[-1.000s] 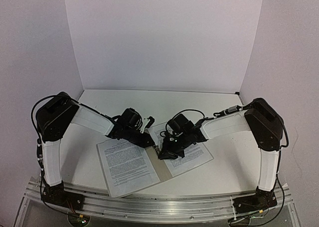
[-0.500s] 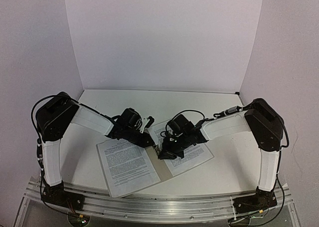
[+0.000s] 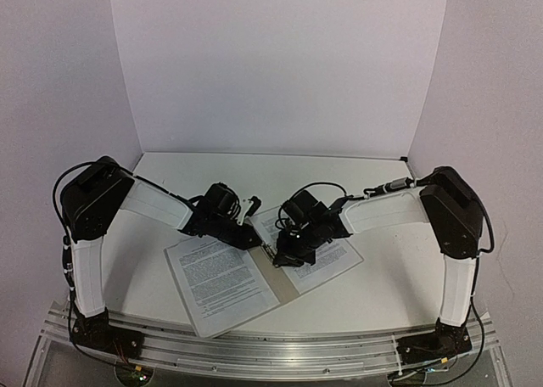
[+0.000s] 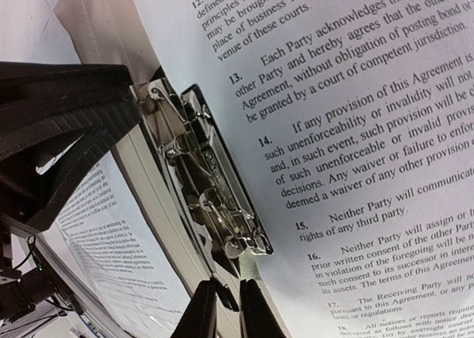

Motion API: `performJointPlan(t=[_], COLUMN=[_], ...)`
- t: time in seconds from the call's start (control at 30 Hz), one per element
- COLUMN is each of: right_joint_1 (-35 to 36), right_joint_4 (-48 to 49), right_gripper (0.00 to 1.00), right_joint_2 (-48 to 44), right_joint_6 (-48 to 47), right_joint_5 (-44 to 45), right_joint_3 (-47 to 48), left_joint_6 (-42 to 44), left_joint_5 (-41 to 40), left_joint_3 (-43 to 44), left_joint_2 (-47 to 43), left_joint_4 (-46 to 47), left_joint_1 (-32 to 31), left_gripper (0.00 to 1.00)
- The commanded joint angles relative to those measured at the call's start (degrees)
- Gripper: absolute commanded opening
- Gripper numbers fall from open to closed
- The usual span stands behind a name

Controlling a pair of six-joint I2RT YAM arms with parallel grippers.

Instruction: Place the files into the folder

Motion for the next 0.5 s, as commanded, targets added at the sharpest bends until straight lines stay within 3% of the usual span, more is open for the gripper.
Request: performJointPlan(t=[0.0,0.47], right_joint_1=[-1.92,-2.53], right_joint_4=[-15.3,-14.3], right_gripper=[0.13,0.1], right_joint_2=[2.26,5.29], right_joint_6=[-1.12,-2.33], right_joint_5=[14.14,11.4], right_joint_3=[-1.06,-2.16], left_joint_6=[0.9,0.9], left_joint_5=[-2.17,-2.34], left_joint_3=[-3.34,-4.04], left_joint_2=[1.48,1.31], left_joint_4=[-10.65,-9.28], left_joint_1=[0.73,0.86], left_gripper=[0.15,0.16])
